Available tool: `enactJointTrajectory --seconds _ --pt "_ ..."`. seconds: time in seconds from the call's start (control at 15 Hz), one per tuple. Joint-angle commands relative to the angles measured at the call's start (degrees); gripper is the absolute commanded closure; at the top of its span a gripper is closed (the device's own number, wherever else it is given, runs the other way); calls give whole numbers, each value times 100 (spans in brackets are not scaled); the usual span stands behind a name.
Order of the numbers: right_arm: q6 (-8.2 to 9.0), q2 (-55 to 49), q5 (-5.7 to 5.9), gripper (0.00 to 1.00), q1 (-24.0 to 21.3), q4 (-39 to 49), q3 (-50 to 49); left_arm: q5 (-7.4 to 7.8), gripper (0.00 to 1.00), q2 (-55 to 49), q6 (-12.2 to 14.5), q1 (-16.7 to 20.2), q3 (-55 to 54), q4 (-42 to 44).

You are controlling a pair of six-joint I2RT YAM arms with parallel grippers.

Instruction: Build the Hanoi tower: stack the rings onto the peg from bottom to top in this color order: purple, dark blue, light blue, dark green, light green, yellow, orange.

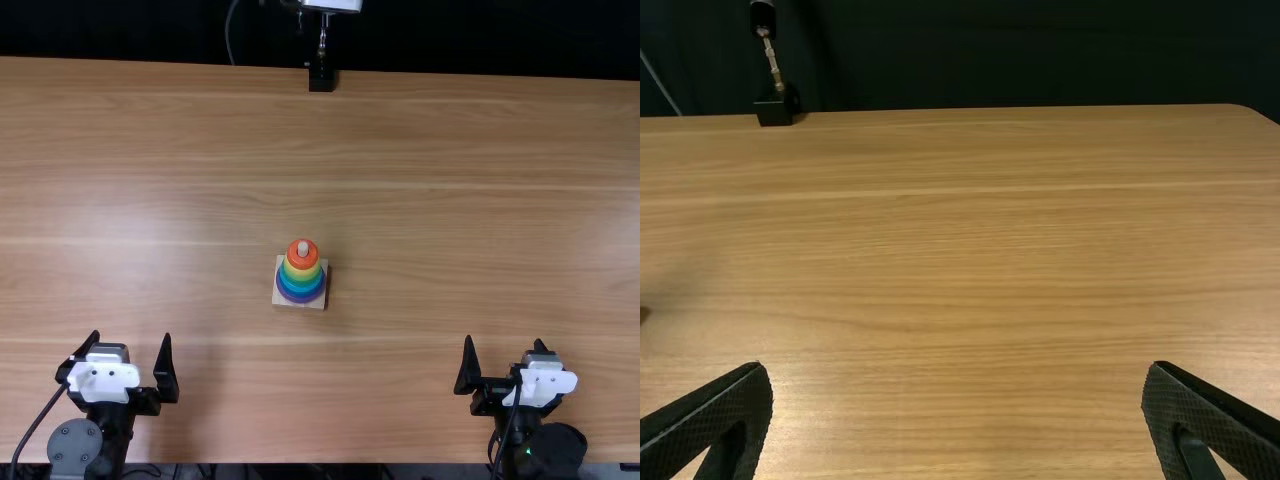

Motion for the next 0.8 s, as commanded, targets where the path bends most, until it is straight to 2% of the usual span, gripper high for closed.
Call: enactJointTrajectory --seconds 0.0,0.2,0.47,0.6,0.73 --pt "-8 -73 13 0 -51 -399 -473 2 0 -67 58 -2 -571 -157" --pt "-8 -73 13 0 -51 -399 -473 -93 0 -67 47 -143 -598 -167" --pt "-8 -73 13 0 -51 -399 -473 -71 0 -67 58 -125 -598 -220" --pt "-8 -73 13 0 -51 -388 -473 -29 0 -67 58 -125 -598 -716" --pt "-8 -73 13 0 -51 -399 -473 -61 0 -67 89 -143 -598 -864"
